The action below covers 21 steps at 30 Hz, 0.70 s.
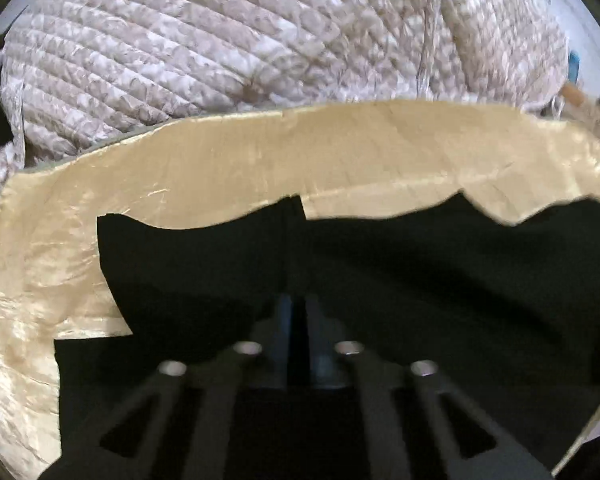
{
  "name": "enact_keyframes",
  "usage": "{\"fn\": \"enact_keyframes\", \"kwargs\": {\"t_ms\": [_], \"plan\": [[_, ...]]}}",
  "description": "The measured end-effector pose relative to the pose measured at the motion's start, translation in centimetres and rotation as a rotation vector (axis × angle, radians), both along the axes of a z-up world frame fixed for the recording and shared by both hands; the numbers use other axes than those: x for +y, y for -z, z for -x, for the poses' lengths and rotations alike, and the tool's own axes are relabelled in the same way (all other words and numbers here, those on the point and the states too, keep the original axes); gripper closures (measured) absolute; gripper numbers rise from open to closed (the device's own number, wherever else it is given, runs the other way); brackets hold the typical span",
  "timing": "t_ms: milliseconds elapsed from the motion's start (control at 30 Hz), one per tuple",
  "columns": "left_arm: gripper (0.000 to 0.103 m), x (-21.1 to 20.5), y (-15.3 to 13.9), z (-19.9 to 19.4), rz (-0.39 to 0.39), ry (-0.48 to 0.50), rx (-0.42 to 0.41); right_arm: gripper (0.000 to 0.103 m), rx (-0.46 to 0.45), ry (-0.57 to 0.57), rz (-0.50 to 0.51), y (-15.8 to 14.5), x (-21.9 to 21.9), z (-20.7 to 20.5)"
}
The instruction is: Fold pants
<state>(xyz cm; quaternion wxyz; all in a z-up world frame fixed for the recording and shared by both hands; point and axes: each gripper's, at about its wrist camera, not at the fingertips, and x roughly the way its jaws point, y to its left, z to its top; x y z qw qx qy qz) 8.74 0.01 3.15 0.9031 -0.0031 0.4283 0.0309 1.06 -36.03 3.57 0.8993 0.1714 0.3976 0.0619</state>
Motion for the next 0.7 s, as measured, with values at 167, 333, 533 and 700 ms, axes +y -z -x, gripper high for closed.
{"fn": "enact_keyframes", "kwargs": {"t_ms": [167, 333, 533, 700], "plan": [[0.098, 3.4, -2.4, 5.1, 0.080, -0.096, -0.138, 0.051, -0.017, 0.039, -0.011, -0.2, -1.4, 1.1], [0.098, 7.1, -2.6, 10.7, 0.164, -0.190, -0.188, 0.051, -0.004, 0.051, -0.030, 0.0, -1.6, 1.3], [0.098, 9.8, 0.0, 12.7, 0.280, -0.235, -0.147, 0.051, 0.005, 0.077, -0.021, 0.4, -2.2, 2.2], [0.091, 11.2, 1.7, 12.6, 0.403, -0.260, -0.112, 0.051, 0.025, 0.112, -0.062, 1.1, -3.3, 2.6]]}}
